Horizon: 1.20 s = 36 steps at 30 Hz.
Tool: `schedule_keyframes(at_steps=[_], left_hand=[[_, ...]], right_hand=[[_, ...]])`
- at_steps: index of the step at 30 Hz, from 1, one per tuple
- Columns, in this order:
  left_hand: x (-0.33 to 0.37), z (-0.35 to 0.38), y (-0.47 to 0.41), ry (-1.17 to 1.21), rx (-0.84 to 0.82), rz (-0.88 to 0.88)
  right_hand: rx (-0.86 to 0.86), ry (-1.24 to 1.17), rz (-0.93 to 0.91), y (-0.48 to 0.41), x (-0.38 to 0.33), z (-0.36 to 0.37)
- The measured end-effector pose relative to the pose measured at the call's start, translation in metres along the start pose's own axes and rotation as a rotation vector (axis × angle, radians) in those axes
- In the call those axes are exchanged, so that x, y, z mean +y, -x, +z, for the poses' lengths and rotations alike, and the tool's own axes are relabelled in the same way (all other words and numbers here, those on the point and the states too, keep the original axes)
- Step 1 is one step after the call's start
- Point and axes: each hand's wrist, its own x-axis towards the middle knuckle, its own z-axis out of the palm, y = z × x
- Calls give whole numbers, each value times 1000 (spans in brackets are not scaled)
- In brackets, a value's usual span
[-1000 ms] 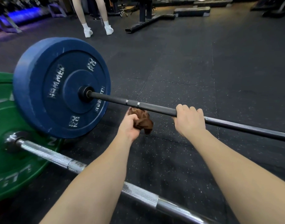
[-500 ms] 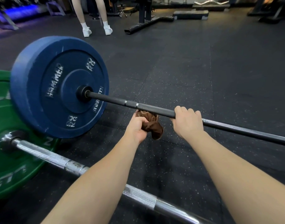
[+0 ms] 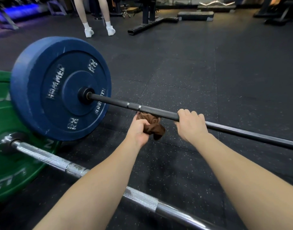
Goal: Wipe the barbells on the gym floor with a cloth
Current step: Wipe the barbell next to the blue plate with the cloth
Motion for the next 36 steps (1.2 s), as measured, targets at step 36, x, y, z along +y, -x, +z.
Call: schedule_keyframes(at_steps=[36], left_hand=[[-98, 104, 65, -136, 239, -28]], right_hand=[[-328, -164, 115, 84, 186, -45]])
